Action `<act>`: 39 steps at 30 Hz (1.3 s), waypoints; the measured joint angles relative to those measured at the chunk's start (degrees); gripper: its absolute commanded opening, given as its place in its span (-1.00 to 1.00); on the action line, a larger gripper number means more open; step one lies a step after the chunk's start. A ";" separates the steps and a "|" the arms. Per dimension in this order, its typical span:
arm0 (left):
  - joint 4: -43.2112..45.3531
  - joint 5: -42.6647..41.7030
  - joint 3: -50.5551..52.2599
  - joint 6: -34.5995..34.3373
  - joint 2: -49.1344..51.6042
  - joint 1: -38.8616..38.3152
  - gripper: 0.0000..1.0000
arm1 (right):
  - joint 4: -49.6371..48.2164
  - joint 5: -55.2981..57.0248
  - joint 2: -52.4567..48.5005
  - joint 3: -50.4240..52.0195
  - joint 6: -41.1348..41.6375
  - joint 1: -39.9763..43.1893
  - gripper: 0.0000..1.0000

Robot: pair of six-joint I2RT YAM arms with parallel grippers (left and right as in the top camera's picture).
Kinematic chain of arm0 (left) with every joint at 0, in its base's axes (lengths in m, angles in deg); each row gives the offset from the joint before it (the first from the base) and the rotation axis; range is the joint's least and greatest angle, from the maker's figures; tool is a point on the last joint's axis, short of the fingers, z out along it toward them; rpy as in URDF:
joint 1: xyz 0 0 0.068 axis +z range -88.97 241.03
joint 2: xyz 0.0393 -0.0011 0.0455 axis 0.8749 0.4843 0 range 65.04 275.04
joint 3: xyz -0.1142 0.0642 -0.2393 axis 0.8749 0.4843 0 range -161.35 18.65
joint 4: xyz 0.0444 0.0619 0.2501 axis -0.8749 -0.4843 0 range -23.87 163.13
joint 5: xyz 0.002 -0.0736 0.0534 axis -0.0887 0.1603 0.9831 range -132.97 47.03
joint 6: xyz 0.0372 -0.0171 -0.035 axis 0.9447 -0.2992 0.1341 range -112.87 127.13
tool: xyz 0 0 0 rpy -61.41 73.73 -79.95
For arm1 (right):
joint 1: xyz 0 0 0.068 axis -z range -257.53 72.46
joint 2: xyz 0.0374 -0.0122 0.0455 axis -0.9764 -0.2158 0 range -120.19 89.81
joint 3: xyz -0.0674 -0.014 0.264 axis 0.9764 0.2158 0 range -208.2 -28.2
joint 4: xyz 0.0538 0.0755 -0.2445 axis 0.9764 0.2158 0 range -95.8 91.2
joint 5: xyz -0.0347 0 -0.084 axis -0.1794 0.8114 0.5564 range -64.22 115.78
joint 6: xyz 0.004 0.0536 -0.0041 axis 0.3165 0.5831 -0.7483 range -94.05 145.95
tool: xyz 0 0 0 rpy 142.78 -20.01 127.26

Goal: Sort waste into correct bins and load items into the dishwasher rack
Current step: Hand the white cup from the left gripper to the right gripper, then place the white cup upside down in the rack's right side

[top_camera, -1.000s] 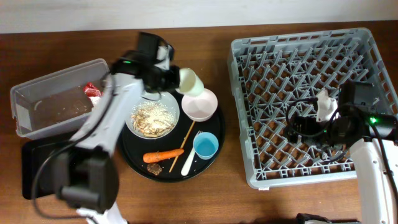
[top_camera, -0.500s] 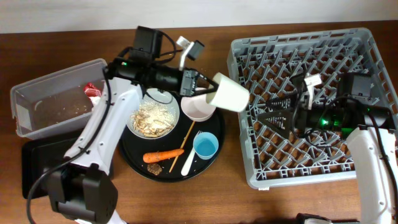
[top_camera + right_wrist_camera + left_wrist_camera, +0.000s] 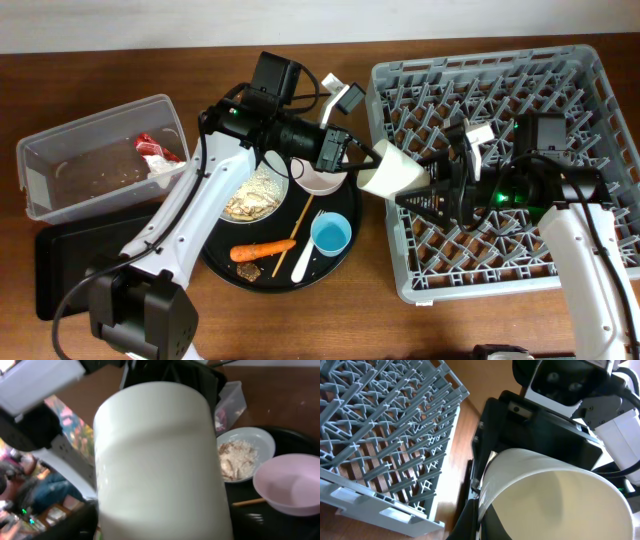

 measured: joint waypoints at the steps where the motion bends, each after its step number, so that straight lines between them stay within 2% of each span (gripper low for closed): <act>1: -0.02 -0.02 0.00 0.00 0.00 -0.02 -0.99 | 0.02 -0.02 -0.04 0.00 0.00 0.02 0.39; 5: -0.02 -0.48 0.00 0.00 0.00 0.00 -0.98 | 0.00 -0.20 -0.04 0.00 -0.28 0.00 0.15; 6: -0.02 -0.57 0.00 0.02 0.00 0.02 -0.90 | 0.04 -0.31 -0.04 0.00 -0.28 0.02 0.12; 7: 0.00 -0.70 0.00 0.20 0.00 0.04 -0.69 | 0.07 -0.37 -0.04 0.00 -0.22 0.02 0.08; 10: 0.13 -0.48 0.00 0.59 0.00 0.00 -0.30 | 0.02 -0.20 -0.04 0.00 -0.20 0.00 0.07; 11: 0.07 0.11 0.00 0.76 0.00 -0.02 -0.25 | 0.04 0.07 -0.04 0.00 -0.04 0.00 0.06; 13: -1.38 3.43 0.00 0.76 0.00 -0.07 -0.17 | 0.02 2.71 -0.04 0.00 1.77 0.00 0.01; 15: -5.42 14.32 -0.04 0.79 0.00 0.09 -0.12 | 0.07 7.61 -0.04 0.00 4.98 0.00 -0.06; 20: -15.37 38.12 -0.02 0.57 0.00 3.69 -0.09 | 3.58 21.16 -0.17 -1.81 13.94 1.70 -0.08; 26: -24.50 59.32 -0.02 -0.09 -2.14 12.59 -0.08 | 19.63 39.28 -0.37 -15.23 21.84 10.60 -0.07; 32: -27.19 67.65 -0.02 -1.60 -10.93 18.01 -0.08 | 25.35 55.23 -0.35 -21.99 29.62 21.84 -0.10; 35: -27.85 68.52 -0.02 -1.81 -11.87 18.34 -0.08 | 25.79 62.07 -1.31 -22.12 32.48 28.02 -0.09; 39: -27.91 68.89 -0.02 -1.81 -11.87 18.34 -0.08 | 25.55 67.34 -7.32 -22.32 35.12 34.34 -0.09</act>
